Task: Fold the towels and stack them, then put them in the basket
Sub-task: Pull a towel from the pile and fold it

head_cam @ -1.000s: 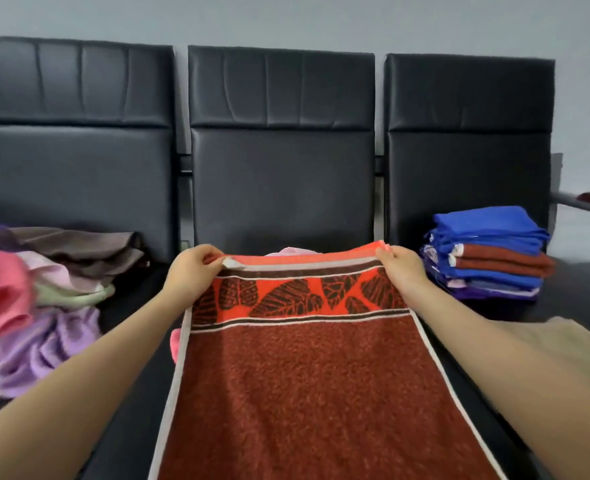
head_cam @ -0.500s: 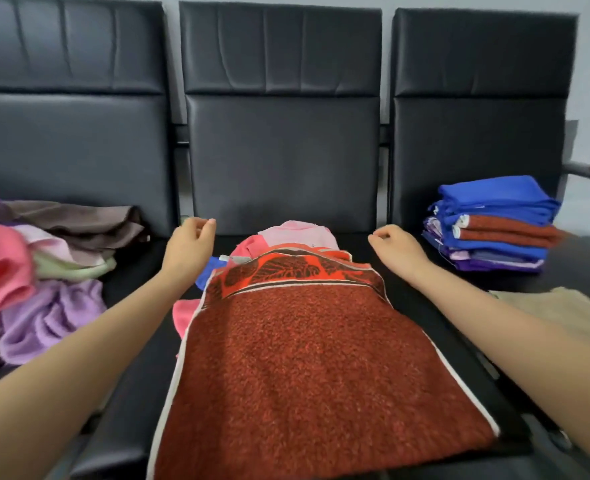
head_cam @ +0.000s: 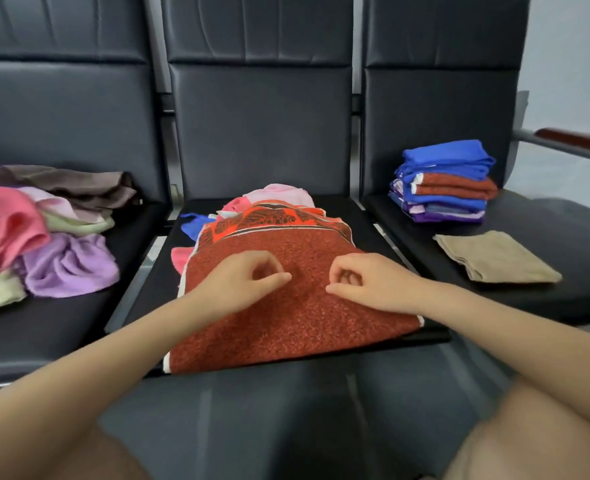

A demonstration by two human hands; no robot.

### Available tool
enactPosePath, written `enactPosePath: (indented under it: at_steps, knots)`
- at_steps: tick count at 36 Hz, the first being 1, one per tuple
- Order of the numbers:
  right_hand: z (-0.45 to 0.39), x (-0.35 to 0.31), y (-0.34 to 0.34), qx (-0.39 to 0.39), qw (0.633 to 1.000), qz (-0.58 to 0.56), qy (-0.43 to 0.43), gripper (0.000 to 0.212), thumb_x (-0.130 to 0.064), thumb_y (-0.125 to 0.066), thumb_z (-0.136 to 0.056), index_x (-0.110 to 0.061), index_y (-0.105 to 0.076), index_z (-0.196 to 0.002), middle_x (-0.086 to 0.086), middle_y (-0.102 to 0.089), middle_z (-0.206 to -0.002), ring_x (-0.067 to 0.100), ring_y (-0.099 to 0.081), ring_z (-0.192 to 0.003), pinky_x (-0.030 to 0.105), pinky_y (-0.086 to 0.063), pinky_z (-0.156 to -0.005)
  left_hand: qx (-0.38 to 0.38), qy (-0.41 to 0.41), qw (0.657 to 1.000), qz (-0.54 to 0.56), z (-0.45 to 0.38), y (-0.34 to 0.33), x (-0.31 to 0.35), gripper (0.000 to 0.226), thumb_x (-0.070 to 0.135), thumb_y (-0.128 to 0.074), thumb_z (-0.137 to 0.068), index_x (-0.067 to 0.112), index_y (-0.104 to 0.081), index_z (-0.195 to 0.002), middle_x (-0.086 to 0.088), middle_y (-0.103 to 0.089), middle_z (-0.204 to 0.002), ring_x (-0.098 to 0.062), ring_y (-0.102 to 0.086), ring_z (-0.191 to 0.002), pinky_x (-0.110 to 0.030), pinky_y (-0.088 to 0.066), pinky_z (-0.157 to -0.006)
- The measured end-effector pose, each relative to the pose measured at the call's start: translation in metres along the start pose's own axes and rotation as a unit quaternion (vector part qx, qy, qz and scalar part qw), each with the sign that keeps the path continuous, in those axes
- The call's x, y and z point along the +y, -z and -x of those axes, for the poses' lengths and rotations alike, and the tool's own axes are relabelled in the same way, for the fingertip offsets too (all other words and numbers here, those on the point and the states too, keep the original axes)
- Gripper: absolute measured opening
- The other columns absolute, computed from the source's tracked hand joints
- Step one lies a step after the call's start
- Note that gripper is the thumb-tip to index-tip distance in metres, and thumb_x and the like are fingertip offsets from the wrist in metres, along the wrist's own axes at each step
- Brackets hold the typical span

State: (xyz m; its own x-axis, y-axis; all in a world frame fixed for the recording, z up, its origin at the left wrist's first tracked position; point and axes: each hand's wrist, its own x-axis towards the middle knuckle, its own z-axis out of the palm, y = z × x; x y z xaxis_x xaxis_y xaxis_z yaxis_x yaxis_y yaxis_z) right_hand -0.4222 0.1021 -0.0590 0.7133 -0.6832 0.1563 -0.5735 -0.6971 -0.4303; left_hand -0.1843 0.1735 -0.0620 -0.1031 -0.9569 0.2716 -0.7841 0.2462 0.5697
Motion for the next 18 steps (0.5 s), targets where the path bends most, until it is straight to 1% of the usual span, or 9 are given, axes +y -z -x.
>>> enactPosePath:
  at_steps: [3, 6, 7, 8, 9, 11, 13, 15, 18]
  knots:
    - [0.014, 0.004, -0.005, -0.033, 0.999, 0.017, 0.035, 0.019, -0.04, -0.07, -0.083, -0.026, -0.058, -0.079, -0.009, -0.056, -0.077, 0.006, -0.051, -0.066, 0.027, -0.048, -0.067, -0.061, -0.047, 0.997, -0.018, 0.012, -0.006, -0.001, 0.012, 0.033, -0.067, -0.087, 0.022, -0.068, -0.085, 0.01, -0.063, -0.08, -0.001, -0.054, -0.078, -0.011, -0.038, -0.07]
    - [0.021, 0.01, -0.015, -0.075, 0.992, 0.077, 0.073, 0.017, -0.04, -0.069, -0.084, -0.028, -0.057, -0.086, -0.013, -0.053, -0.082, 0.005, -0.049, -0.076, 0.032, -0.048, -0.074, -0.131, -0.087, 0.986, -0.05, 0.019, -0.014, -0.003, 0.021, 0.047, -0.063, -0.083, 0.027, -0.067, -0.087, 0.011, -0.059, -0.083, -0.004, -0.054, -0.078, -0.016, -0.042, -0.073]
    - [0.022, 0.011, -0.018, -0.084, 0.988, 0.095, 0.085, 0.017, -0.04, -0.068, -0.085, -0.028, -0.056, -0.09, -0.014, -0.051, -0.085, 0.003, -0.047, -0.079, 0.032, -0.047, -0.076, -0.148, -0.095, 0.983, -0.061, 0.02, -0.016, -0.003, 0.021, 0.047, -0.063, -0.082, 0.028, -0.067, -0.089, 0.012, -0.058, -0.085, -0.003, -0.054, -0.079, -0.017, -0.043, -0.075]
    - [0.023, 0.012, -0.022, -0.087, 0.986, 0.11, 0.093, 0.018, -0.04, -0.067, -0.086, -0.028, -0.056, -0.093, -0.015, -0.049, -0.087, 0.001, -0.044, -0.082, 0.031, -0.046, -0.077, -0.16, -0.103, 0.979, -0.074, 0.021, -0.019, -0.004, 0.016, 0.042, -0.065, -0.083, 0.029, -0.067, -0.092, 0.013, -0.057, -0.086, -0.001, -0.053, -0.08, -0.017, -0.042, -0.077]
    - [0.023, 0.011, -0.025, -0.083, 0.984, 0.121, 0.101, 0.02, -0.04, -0.067, -0.086, -0.027, -0.055, -0.095, -0.014, -0.047, -0.089, 0.002, -0.042, -0.085, 0.03, -0.045, -0.077, -0.164, -0.114, 0.976, -0.09, 0.022, -0.021, -0.005, 0.012, 0.036, -0.067, -0.085, 0.029, -0.067, -0.094, 0.014, -0.055, -0.088, 0.003, -0.051, -0.082, -0.016, -0.041, -0.079]
    - [0.023, 0.009, -0.032, -0.07, 0.982, 0.131, 0.115, 0.023, -0.042, -0.066, -0.086, -0.026, -0.054, -0.097, -0.013, -0.048, -0.093, 0.003, -0.04, -0.089, 0.03, -0.043, -0.078, -0.162, -0.132, 0.97, -0.12, 0.023, -0.027, -0.009, 0.013, 0.03, -0.068, -0.086, 0.03, -0.065, -0.098, 0.015, -0.05, -0.091, 0.006, -0.046, -0.084, -0.015, -0.038, -0.08]
    - [0.023, 0.006, -0.037, -0.062, 0.978, 0.141, 0.144, 0.031, -0.048, -0.067, -0.084, -0.025, -0.055, -0.1, -0.01, -0.05, -0.098, 0.007, -0.043, -0.093, 0.031, -0.043, -0.079, -0.16, -0.141, 0.968, -0.133, 0.022, -0.03, -0.011, 0.015, 0.03, -0.067, -0.086, 0.031, -0.062, -0.099, 0.014, -0.05, -0.093, 0.003, -0.045, -0.087, -0.018, -0.04, -0.08]
    - [0.023, 0.005, -0.042, -0.056, 0.964, 0.177, 0.189, 0.042, -0.055, -0.069, -0.077, -0.024, -0.054, -0.101, -0.009, -0.051, -0.099, 0.01, -0.043, -0.093, 0.027, -0.039, -0.077, -0.162, -0.143, 0.968, -0.125, 0.02, -0.031, -0.012, 0.014, 0.03, -0.067, -0.086, 0.031, -0.062, -0.099, 0.013, -0.049, -0.092, 0.002, -0.045, -0.087, -0.02, -0.041, -0.08]
    - [0.022, 0.007, -0.049, -0.042, 0.939, 0.246, 0.239, 0.049, -0.055, -0.074, -0.069, -0.025, -0.053, -0.102, -0.009, -0.05, -0.098, 0.011, -0.043, -0.09, 0.026, -0.037, -0.073, -0.167, -0.15, 0.968, -0.109, 0.017, -0.03, -0.015, 0.013, 0.03, -0.068, -0.086, 0.032, -0.062, -0.097, 0.014, -0.049, -0.091, 0.003, -0.046, -0.086, -0.023, -0.043, -0.08]
